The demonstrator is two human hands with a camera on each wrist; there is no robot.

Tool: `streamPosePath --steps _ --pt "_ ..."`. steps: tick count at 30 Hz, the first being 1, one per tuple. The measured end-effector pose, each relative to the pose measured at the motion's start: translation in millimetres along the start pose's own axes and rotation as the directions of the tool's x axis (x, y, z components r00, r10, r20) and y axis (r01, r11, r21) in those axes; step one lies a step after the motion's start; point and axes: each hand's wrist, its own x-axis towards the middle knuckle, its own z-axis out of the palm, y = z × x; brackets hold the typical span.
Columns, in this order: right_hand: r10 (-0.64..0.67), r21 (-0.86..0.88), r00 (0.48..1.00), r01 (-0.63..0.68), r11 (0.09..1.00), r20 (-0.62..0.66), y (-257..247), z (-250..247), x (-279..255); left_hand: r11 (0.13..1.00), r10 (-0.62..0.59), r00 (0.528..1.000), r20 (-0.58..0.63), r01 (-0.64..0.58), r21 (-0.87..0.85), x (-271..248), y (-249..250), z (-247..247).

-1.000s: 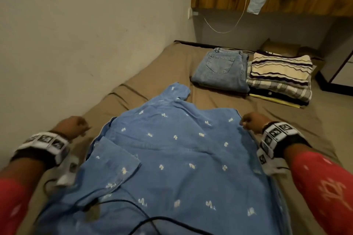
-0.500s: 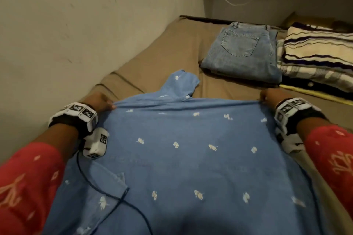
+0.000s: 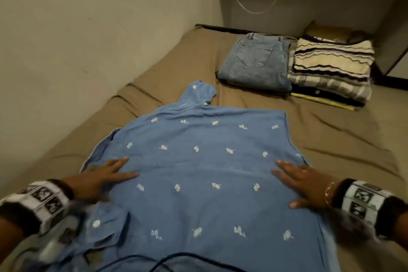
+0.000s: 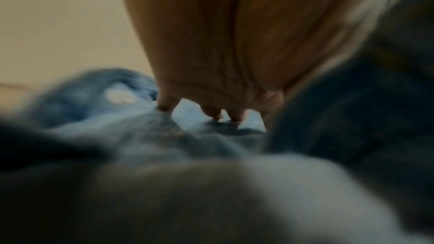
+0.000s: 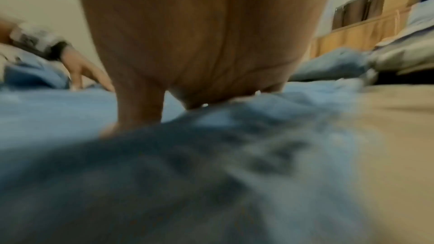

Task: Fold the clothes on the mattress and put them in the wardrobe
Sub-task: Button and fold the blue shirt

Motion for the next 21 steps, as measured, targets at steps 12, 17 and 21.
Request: streamPosePath --steps 12,17,21 --pt "-0.345 0.104 0.939 0.341 0.934 0.021 -92 50 -120 0.988 0.121 0.926 -0.357 -0.147 -0.047 -100 50 78" --pt "0.077 0.009 0.973 -0.081 0.997 0.216 -59 42 -180 0.990 -0.013 0.857 -0.514 0.082 0.111 -152 23 106" --pt "0.027 0.020 0.995 -0.026 0.999 -0.100 -85 35 -174 0.914 0.086 0.822 -0.563 0.160 0.373 -161 60 110"
